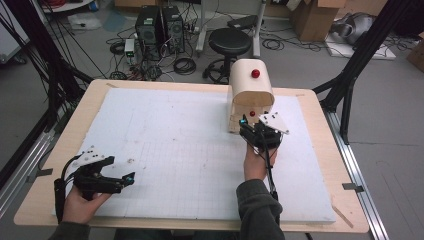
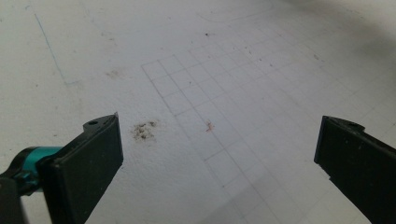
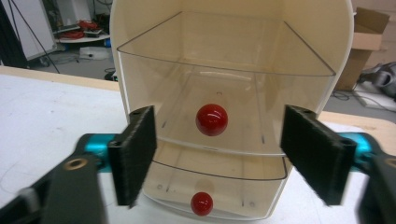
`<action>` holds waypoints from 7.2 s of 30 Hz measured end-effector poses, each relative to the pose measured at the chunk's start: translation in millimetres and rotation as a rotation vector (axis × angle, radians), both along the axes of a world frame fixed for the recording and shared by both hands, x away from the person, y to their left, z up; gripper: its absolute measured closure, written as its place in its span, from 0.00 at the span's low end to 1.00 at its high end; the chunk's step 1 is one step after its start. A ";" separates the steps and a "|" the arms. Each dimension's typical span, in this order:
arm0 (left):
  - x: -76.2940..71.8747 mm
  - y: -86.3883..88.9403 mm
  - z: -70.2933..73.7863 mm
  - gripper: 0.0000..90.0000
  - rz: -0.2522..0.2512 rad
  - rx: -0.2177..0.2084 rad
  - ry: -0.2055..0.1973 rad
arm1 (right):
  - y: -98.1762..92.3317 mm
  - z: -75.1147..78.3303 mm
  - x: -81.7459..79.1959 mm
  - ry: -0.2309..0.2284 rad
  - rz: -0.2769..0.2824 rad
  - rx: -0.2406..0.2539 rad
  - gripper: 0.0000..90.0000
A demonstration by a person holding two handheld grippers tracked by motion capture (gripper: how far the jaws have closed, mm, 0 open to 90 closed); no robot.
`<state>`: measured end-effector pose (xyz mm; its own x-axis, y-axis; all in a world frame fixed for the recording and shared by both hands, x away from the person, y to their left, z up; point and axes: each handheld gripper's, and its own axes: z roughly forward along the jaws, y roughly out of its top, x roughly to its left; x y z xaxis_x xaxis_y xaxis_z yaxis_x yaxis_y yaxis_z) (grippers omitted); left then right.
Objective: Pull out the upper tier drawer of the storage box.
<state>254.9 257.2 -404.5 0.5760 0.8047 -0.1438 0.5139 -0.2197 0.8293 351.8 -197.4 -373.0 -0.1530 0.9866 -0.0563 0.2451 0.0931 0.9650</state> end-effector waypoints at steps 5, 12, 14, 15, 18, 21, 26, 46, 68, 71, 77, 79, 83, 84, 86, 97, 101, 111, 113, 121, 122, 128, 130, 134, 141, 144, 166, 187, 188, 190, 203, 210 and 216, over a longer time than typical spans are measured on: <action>0.0 0.1 -0.2 0.02 0.005 -0.003 0.001 | 3.4 0.7 -0.9 -0.011 0.004 -0.014 0.43; 0.1 0.5 0.0 0.02 0.006 -0.001 0.000 | 6.1 0.4 0.3 -0.006 0.002 -0.044 0.58; 0.0 0.8 0.4 0.02 0.004 -0.004 0.001 | 7.2 0.1 0.4 -0.003 0.003 -0.054 0.63; 0.0 0.9 0.7 0.02 0.005 -0.007 0.000 | 7.7 -0.2 0.6 0.002 0.003 -0.051 0.65; -0.2 1.2 1.3 0.02 0.007 -0.007 -0.003 | 7.9 -1.1 2.0 0.001 0.003 -0.056 0.69; 0.0 1.6 1.2 0.02 0.006 -0.009 -0.003 | 8.1 -1.5 3.2 0.005 0.003 -0.064 0.73; -0.1 1.9 1.2 0.02 0.006 -0.007 -0.003 | 9.5 0.0 4.7 0.006 -0.008 -0.065 0.76; -0.5 2.3 1.9 0.02 0.008 -0.010 -0.008 | 5.5 0.9 4.3 0.017 -0.001 -0.042 0.81; -1.2 2.4 2.5 0.02 0.015 -0.011 -0.013 | -1.8 4.0 -6.5 0.041 0.041 -0.005 0.81; -1.1 2.1 2.4 0.02 0.011 -0.008 -0.013 | -2.3 3.6 -9.1 0.040 0.043 -0.003 0.81; -1.2 1.9 2.4 0.02 0.013 -0.010 -0.015 | -3.6 3.2 -13.6 0.039 0.051 0.004 0.81; -1.0 2.1 2.0 0.02 0.011 -0.009 -0.014 | -3.6 3.8 -14.9 0.041 0.052 0.004 0.81; -1.2 1.9 2.2 0.02 0.013 -0.010 -0.016 | -4.3 2.7 -18.0 0.036 0.053 0.010 0.81; -1.4 1.7 2.3 0.02 0.014 -0.011 -0.016 | -4.2 2.6 -18.7 0.037 0.054 0.012 0.81; -1.5 1.6 2.2 0.02 0.015 -0.011 -0.017 | -4.7 2.7 -20.1 0.036 0.056 0.010 0.81; -1.1 1.2 2.3 0.02 0.011 -0.008 -0.019 | -5.8 1.4 -27.4 0.027 0.062 0.013 0.81; -1.4 0.8 2.5 0.02 0.013 -0.011 -0.020 | -5.8 1.5 -29.1 0.026 0.064 0.012 0.81; -1.8 0.5 3.1 0.02 0.011 -0.012 -0.021 | -6.2 1.3 -35.4 0.026 0.068 0.021 0.81; -1.7 0.6 3.1 0.02 0.009 -0.011 -0.022 | -6.3 1.1 -35.7 0.024 0.067 0.020 0.81; -1.8 0.5 3.3 0.02 0.011 -0.012 -0.023 | -7.2 0.9 -39.6 0.026 0.073 0.018 0.81; -1.8 0.6 3.4 0.02 0.012 -0.011 -0.024 | -7.7 0.4 -40.5 0.020 0.074 0.018 0.81; -1.9 0.0 3.7 0.02 0.011 -0.011 -0.022 | -8.0 0.4 -42.9 0.019 0.077 0.016 0.81; -1.9 -0.3 4.0 0.02 0.010 -0.012 -0.025 | -8.0 0.3 -43.3 0.018 0.076 0.017 0.81; -1.9 -0.4 3.9 0.02 0.010 -0.013 -0.025 | -7.9 0.3 -44.0 0.018 0.077 0.018 0.81; -2.0 -0.5 4.1 0.02 0.010 -0.012 -0.026 | -8.3 0.2 -47.3 0.019 0.079 0.016 0.81; -1.9 -0.1 4.2 0.02 0.011 -0.011 -0.027 | -8.4 -0.2 -48.3 0.016 0.080 0.016 0.81; -2.3 -0.5 4.7 0.02 0.010 -0.010 -0.026 | -11.0 -5.2 -53.3 0.014 0.088 0.035 0.72; -2.1 -0.7 4.4 0.02 0.005 -0.009 -0.026 | -22.8 -6.9 -57.1 0.092 0.223 0.125 0.26; -2.2 -0.8 4.5 0.02 0.005 -0.009 -0.026 | -23.6 -7.4 -56.7 0.096 0.237 0.125 0.25; -2.1 -0.7 4.6 0.02 0.004 -0.009 -0.027 | -23.7 -8.2 -56.6 0.112 0.254 0.127 0.21; -2.0 0.2 3.3 0.02 0.008 -0.012 -0.028 | -25.4 -11.9 -56.4 0.188 0.360 0.094 0.12; -2.1 -0.7 2.2 0.02 0.003 -0.010 -0.031 | -31.8 -13.6 -58.1 0.216 0.412 0.097 0.09; -2.3 -0.7 1.6 0.02 -0.007 -0.005 -0.040 | -38.0 -17.3 -61.7 0.239 0.429 0.077 0.01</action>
<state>252.5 256.5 -402.9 0.5868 0.8001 -0.1246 0.4785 -0.2185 0.8505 290.1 -235.4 -390.3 -0.5460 0.8317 0.1007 0.4154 0.1644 0.8947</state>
